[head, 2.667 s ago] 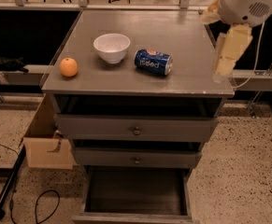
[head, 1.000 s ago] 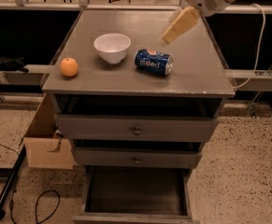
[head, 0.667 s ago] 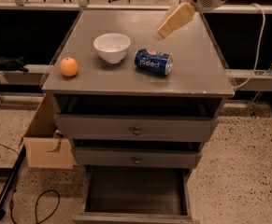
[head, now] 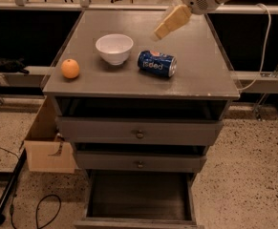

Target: Place orange into bottom drawer

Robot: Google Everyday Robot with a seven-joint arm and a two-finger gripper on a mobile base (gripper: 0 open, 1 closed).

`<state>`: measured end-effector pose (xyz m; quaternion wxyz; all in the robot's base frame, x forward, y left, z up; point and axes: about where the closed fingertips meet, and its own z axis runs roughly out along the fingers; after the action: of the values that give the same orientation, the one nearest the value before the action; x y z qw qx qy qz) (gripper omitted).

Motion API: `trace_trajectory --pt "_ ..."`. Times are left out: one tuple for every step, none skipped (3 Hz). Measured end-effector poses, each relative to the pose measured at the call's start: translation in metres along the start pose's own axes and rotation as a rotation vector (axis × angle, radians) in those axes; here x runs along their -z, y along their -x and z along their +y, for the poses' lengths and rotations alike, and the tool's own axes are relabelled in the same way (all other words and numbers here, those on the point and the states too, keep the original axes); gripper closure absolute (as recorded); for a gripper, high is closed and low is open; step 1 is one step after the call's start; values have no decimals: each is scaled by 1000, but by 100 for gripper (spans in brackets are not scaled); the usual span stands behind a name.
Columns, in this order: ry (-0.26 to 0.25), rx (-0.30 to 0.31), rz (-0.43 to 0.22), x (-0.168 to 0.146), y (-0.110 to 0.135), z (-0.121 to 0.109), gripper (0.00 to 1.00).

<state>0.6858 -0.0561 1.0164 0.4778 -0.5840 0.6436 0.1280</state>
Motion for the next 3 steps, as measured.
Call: trace_trajectory --pt "41 22 -36 -39 14 -3 0" --pt "108 67 -88 -90 48 3 0" --pt "149 93 -125 -118 71 12 0"
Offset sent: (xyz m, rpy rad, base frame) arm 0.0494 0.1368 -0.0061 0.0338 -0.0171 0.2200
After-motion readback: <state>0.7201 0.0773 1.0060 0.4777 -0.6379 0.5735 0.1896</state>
